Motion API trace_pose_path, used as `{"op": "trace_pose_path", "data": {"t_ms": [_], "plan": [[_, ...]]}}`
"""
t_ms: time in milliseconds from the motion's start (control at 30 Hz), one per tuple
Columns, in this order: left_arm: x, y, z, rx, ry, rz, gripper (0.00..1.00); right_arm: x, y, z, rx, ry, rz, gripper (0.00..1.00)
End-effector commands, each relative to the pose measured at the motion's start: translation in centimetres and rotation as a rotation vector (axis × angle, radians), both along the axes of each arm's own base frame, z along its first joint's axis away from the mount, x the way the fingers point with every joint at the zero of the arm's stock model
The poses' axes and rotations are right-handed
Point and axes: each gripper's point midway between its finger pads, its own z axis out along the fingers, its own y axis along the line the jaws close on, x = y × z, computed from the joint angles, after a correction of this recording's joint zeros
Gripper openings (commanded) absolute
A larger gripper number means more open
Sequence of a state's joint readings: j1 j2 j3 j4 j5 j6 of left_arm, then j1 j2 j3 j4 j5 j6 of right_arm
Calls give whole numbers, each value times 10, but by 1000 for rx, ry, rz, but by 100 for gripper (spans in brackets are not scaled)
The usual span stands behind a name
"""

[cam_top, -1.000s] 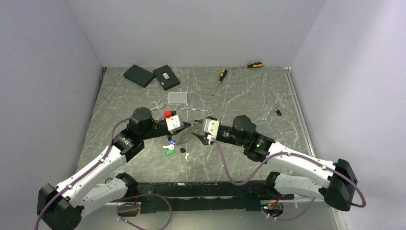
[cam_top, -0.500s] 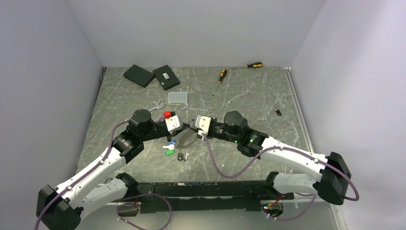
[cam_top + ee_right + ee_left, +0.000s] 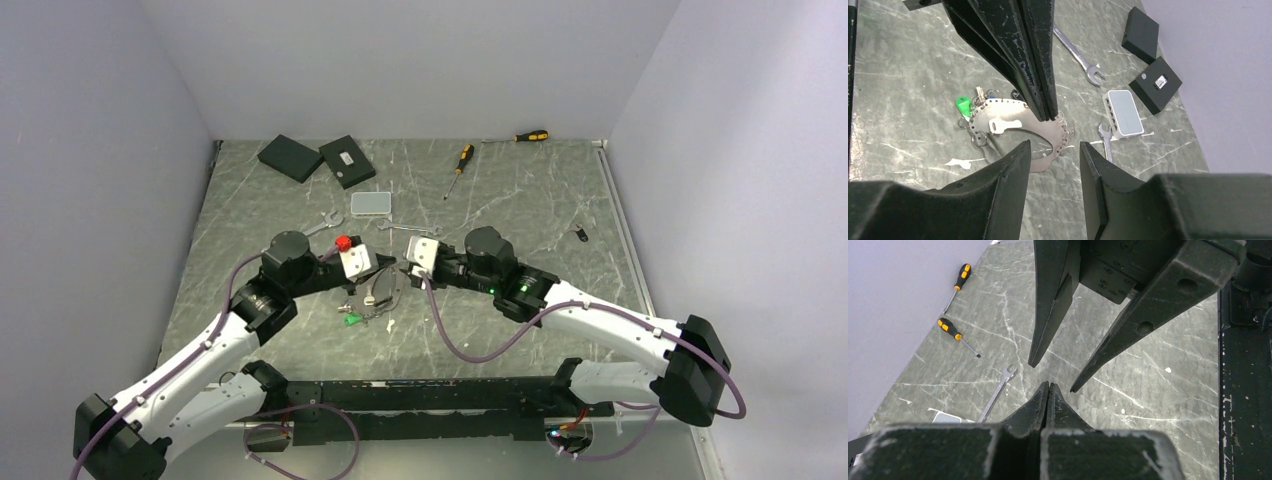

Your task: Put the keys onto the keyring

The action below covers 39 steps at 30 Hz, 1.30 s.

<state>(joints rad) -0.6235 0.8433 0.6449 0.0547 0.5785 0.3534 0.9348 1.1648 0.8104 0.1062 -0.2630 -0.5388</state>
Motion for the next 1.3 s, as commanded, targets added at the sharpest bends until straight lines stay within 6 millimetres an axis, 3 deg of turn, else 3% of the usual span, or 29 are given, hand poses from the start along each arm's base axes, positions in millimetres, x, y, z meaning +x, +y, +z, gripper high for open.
{"op": "trace_pose_path", "data": {"t_ms": [0, 33, 67, 133, 267, 367, 467, 533, 733, 867, 1000, 1133, 1267], "plan": [[5, 7, 3, 6, -39, 52, 0, 6, -2, 9, 42, 35, -48, 46], [10, 11, 0, 15, -33, 85, 0, 8, -3, 5, 43, 51, -63, 48], [16, 16, -4, 26, -18, 134, 7, 9, -4, 0, 52, 68, -82, 51], [29, 27, -17, 45, 32, 247, 32, 13, -3, -5, 95, 109, -120, 57], [54, 54, -28, 8, 132, 522, 64, 14, 9, -30, 109, 244, -144, 69], [70, 89, -29, -40, 250, 804, 90, 18, 24, -43, 101, 342, -152, 71], [77, 122, -31, -13, 324, 1041, 98, 1, 44, -65, 26, 398, -13, 69], [80, 136, -29, 38, 317, 1120, 99, -7, 51, -84, -24, 414, 48, 66], [78, 143, -24, 35, 341, 1087, 92, -30, 63, -118, -101, 439, 245, 61], [84, 177, -13, -43, 347, 1216, 92, -31, 76, -136, -173, 468, 310, 61], [90, 205, -4, -85, 357, 1337, 89, -25, 88, -138, -188, 452, 313, 60], [87, 220, 4, -97, 323, 1401, 89, 13, 94, -126, -104, 394, 135, 63], [84, 227, 10, -129, 283, 1416, 91, 84, 89, -114, -26, 410, -180, 63]]}}
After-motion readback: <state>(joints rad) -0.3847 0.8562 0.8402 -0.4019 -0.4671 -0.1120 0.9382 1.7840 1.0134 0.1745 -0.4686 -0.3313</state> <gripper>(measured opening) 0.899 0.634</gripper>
